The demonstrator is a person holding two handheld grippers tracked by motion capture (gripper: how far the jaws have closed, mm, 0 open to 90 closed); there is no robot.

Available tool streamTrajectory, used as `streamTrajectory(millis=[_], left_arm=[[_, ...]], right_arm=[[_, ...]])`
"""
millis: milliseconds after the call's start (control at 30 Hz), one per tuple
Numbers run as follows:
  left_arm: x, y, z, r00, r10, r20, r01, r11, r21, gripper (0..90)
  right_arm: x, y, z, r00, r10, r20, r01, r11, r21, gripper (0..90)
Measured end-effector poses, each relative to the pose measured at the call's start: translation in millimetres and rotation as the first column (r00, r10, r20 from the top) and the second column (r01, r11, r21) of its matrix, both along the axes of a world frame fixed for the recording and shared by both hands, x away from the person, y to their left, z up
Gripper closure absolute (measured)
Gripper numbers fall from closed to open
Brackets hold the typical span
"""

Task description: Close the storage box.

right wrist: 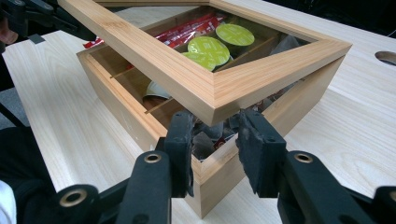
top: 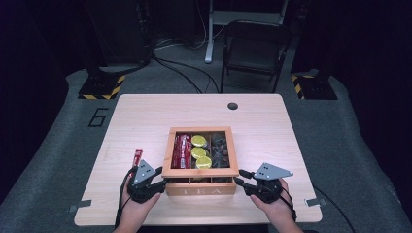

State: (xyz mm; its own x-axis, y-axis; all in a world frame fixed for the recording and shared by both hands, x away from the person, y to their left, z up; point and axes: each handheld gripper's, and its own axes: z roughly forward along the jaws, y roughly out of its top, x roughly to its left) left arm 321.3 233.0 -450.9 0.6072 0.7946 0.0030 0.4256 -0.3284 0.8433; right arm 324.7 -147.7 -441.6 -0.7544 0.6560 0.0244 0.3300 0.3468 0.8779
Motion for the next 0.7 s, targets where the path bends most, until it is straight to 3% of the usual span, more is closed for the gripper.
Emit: streamTrajectory(millis=[167, 267, 500, 700], left_arm=[[-8.0, -0.4, 2.4, 0.9998, -0.019, -0.003, 0.019, 0.9998, 0.011, 60.0], [-13.1, -0.5, -0.3, 0.9996, -0.027, 0.008, 0.027, 0.9995, 0.018, 60.4], [-13.7, 2.1, -7.4, 0.9992, -0.038, 0.009, 0.038, 0.9992, 0.01, 60.4], [-13.8, 2.9, -11.9, 0.999, -0.037, -0.026, 0.037, 0.9993, 0.002, 60.1]], right_arm=[[0.6, -0.8, -2.4, 0.9998, 0.01, -0.018, -0.01, 1.0, -0.002, 65.2], [-0.3, 0.5, -4.8, 0.9998, 0.009, -0.02, -0.01, 1.0, -0.028, 65.2], [0.4, 1.1, -9.0, 0.9992, 0.02, -0.035, -0.022, 0.998, -0.051, 65.0], [1.3, 2.0, -12.4, 0.9981, 0.023, -0.057, -0.027, 0.998, -0.065, 64.7]])
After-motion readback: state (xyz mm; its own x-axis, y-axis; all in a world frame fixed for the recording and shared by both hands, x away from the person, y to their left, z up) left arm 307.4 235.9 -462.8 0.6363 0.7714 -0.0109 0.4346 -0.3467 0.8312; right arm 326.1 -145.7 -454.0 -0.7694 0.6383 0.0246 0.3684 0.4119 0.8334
